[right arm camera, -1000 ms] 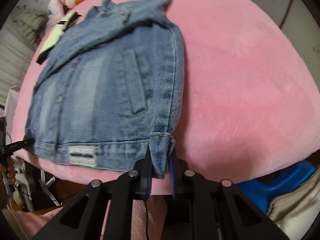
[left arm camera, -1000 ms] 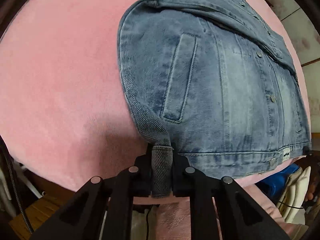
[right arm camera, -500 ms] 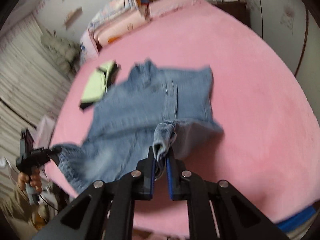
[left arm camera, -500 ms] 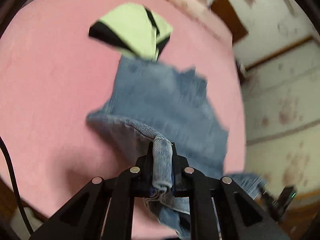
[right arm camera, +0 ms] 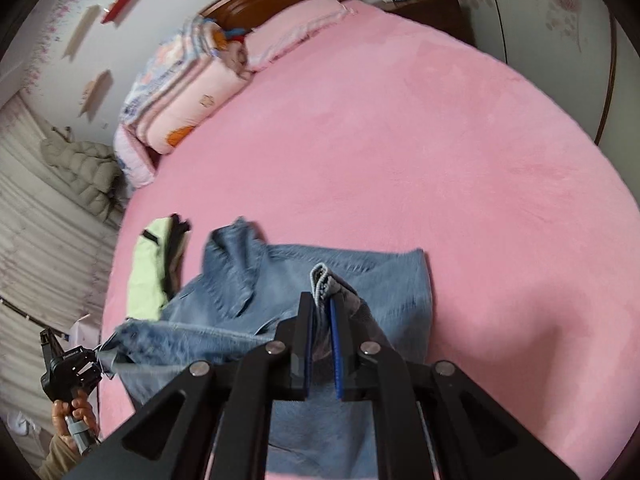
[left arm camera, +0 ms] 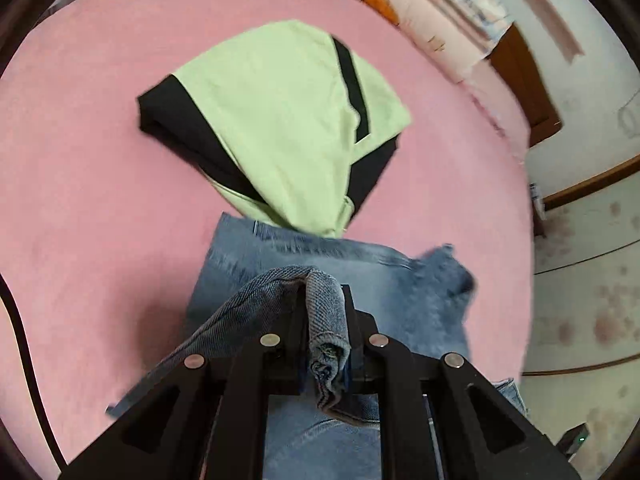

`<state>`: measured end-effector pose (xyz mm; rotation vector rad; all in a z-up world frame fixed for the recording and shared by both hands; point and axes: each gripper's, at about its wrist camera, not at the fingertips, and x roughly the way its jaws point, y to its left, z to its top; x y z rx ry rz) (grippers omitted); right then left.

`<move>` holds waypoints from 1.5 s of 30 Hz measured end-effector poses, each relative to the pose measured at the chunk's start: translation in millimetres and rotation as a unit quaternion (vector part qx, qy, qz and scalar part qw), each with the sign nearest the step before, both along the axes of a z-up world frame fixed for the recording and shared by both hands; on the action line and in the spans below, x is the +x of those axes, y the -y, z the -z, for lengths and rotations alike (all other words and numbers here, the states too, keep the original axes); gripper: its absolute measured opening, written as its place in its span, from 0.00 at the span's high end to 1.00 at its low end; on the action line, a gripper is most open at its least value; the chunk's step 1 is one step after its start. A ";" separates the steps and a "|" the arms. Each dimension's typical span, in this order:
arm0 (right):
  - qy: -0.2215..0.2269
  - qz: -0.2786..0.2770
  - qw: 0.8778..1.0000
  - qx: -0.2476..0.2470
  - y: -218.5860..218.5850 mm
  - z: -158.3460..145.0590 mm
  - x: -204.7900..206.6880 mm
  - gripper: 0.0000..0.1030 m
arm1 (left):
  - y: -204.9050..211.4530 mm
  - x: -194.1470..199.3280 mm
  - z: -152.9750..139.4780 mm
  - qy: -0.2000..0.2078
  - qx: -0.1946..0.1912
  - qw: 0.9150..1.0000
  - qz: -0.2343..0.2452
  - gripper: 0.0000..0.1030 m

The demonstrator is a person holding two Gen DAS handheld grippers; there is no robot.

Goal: Fold large clothes
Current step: 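Lift the hem with both tools and fold it toward the collar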

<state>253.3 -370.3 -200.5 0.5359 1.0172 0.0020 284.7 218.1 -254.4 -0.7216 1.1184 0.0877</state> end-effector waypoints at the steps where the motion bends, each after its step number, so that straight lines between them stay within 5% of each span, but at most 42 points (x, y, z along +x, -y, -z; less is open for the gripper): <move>1: -0.007 0.002 1.000 -0.002 1.2 8.6 10.5 0.93 | 1.4 11.1 11.2 -0.008 0.003 1.000 -0.003 0.91; 9: -0.023 0.050 0.998 -0.012 26.6 41.3 61.0 1.00 | 4.0 53.6 63.6 -0.061 -0.004 0.997 -0.048 0.90; 18: -0.048 0.012 0.997 -0.059 28.4 52.4 80.4 0.98 | 9.6 86.1 97.3 -0.107 -0.009 0.994 0.009 0.73; 20: -0.064 0.009 0.996 -0.057 24.2 62.6 79.8 0.92 | 13.5 91.8 93.2 -0.099 -0.010 0.994 0.050 0.52; 25: -0.099 0.000 0.994 -0.049 18.2 89.5 70.2 0.75 | 16.0 95.0 72.2 -0.049 -0.001 0.990 0.135 0.36; 29: -0.094 -0.011 0.994 -0.049 13.8 94.8 66.3 0.61 | 11.6 96.5 64.7 -0.018 0.014 0.986 0.164 0.34; 37: -0.097 -0.079 0.986 -0.111 -5.6 100.1 67.6 0.48 | 29.5 100.9 69.4 0.027 0.068 0.967 0.243 0.27; 41: -0.111 -0.105 0.981 -0.119 -9.2 109.7 73.0 0.44 | 36.6 102.6 71.7 0.037 0.063 0.959 0.275 0.17; 45: -0.103 -0.099 0.985 -0.097 -2.1 114.3 74.9 0.45 | 32.5 102.2 69.7 0.043 0.051 0.952 0.298 0.17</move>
